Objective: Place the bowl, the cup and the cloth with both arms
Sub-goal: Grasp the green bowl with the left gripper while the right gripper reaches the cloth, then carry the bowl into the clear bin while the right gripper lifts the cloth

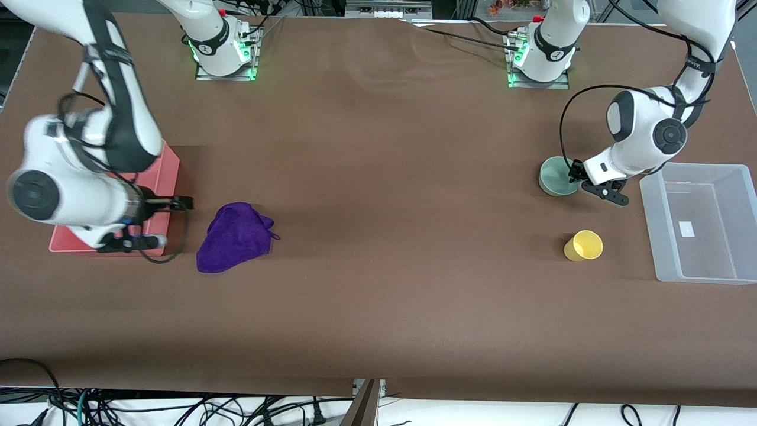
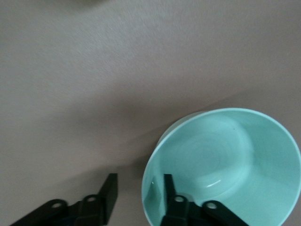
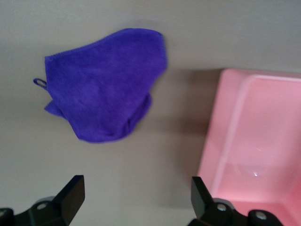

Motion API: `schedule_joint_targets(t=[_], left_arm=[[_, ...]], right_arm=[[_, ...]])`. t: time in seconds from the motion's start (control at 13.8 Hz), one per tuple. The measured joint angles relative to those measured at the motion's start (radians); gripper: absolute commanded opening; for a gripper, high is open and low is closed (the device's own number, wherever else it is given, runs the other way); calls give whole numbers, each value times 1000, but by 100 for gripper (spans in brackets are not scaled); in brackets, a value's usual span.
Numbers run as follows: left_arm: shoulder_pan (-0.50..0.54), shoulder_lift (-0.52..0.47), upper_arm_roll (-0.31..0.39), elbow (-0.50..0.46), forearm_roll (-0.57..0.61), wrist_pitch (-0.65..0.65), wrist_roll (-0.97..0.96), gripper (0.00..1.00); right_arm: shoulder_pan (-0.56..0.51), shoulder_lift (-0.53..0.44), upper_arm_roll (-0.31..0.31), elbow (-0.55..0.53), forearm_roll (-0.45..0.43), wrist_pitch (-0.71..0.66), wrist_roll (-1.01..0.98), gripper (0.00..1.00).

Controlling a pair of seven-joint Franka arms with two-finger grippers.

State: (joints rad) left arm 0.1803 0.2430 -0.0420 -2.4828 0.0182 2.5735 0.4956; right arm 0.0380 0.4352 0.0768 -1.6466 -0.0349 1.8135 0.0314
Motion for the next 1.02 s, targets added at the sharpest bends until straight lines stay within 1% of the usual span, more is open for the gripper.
schedule_joint_targets(t=[0.15, 0.29, 0.51, 0.58, 0.73, 0.8, 0.87, 0.94, 1.02], left_arm=[[-1, 10, -2, 2, -14, 1, 0, 0], [-1, 9, -3, 10, -17, -1, 5, 0], [-1, -15, -4, 29, -17, -37, 8, 0], [-1, -33, -4, 54, -17, -91, 8, 0], [5, -80, 2, 164, -18, -306, 30, 0], [22, -97, 4, 249, -18, -435, 60, 0], [50, -102, 5, 342, -18, -553, 97, 0], [86, -97, 8, 430, -17, -647, 141, 0], [130, -81, 11, 507, -14, -709, 195, 0]], right_arm=[[8, 25, 23, -82, 0, 136, 13, 100], [23, 56, 44, -155, 0, 263, 94, 100], [68, 104, 54, -209, 0, 369, 197, 100], [75, 114, 55, -220, 0, 386, 205, 100], [76, 131, 55, -243, 0, 418, 206, 100], [76, 137, 55, -250, 0, 428, 206, 94], [76, 142, 55, -254, 0, 435, 206, 51], [76, 147, 55, -255, 0, 444, 206, 6], [76, 150, 55, -256, -1, 450, 206, 0]])
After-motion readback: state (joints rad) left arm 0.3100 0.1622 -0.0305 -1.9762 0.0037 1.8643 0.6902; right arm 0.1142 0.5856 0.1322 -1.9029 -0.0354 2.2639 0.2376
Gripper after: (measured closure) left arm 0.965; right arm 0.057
